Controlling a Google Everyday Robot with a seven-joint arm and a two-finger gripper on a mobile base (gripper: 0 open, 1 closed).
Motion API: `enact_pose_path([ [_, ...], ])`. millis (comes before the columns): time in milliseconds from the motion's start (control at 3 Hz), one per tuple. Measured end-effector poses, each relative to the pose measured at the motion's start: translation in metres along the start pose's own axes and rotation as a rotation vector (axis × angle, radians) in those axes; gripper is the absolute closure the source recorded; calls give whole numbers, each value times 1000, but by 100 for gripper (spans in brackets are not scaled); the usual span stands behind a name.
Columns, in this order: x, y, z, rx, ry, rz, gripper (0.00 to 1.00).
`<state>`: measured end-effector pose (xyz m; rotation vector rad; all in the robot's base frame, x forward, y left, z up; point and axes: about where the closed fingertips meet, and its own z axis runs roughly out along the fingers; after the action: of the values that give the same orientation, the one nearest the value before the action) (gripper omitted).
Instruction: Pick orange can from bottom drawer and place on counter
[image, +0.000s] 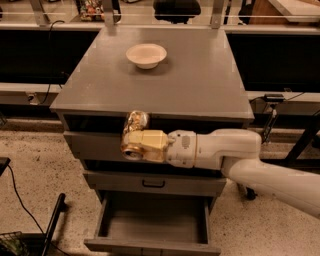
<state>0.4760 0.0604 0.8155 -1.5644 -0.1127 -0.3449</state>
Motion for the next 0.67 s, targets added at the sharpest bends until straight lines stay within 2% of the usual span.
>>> enact_pose_path([
  [667,47,-48,2,-98,9,39,100],
])
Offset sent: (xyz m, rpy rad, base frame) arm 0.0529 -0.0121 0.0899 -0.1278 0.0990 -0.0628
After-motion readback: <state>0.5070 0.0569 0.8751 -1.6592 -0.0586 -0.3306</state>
